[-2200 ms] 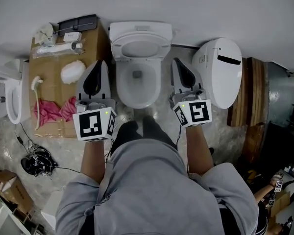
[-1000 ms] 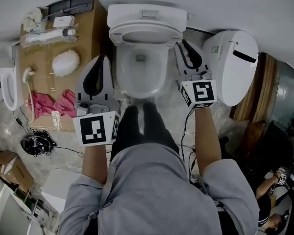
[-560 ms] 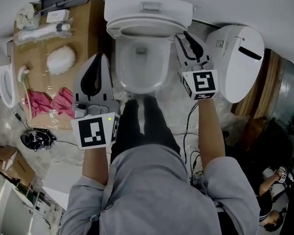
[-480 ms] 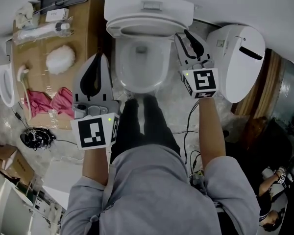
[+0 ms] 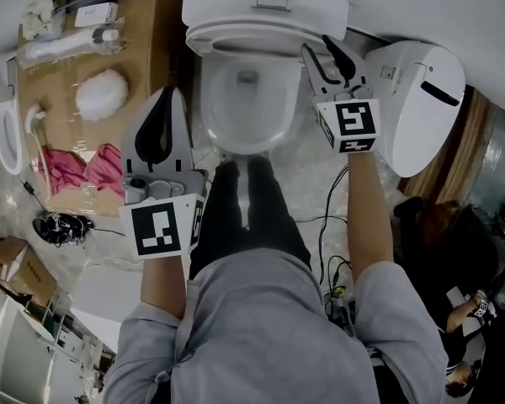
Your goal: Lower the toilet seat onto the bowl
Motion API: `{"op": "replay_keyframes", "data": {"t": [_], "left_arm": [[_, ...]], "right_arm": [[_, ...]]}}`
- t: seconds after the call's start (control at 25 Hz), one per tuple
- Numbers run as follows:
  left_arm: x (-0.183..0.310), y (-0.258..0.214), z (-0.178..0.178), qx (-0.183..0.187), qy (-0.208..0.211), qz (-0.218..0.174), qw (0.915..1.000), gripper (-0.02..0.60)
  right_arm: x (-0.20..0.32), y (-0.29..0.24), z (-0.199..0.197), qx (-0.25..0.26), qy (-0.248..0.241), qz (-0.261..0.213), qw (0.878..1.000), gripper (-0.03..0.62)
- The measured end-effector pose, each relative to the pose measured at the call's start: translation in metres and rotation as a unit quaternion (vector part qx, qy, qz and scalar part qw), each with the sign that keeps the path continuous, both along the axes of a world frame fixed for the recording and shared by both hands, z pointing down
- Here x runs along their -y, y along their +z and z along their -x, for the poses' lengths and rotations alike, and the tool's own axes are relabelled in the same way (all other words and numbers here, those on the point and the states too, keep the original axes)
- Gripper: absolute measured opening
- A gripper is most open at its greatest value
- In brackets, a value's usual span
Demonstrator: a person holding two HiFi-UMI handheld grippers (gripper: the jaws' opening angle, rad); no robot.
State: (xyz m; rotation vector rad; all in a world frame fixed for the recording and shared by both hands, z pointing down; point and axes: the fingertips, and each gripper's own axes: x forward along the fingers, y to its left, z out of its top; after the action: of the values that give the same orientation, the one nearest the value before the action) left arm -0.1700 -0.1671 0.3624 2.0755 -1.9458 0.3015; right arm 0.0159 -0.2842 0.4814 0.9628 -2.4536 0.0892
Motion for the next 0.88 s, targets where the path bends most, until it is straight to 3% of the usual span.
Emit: {"op": "replay_keyframes", "data": {"t": [0.88], "left_arm": [[-0.023,0.02,-0.01,-0.01,0.006,0.019,0.9997,-0.002]], "right_arm": [[-0.015,0.017,-0.002,-0.006,0.006,0.009,1.0,0.124]]}}
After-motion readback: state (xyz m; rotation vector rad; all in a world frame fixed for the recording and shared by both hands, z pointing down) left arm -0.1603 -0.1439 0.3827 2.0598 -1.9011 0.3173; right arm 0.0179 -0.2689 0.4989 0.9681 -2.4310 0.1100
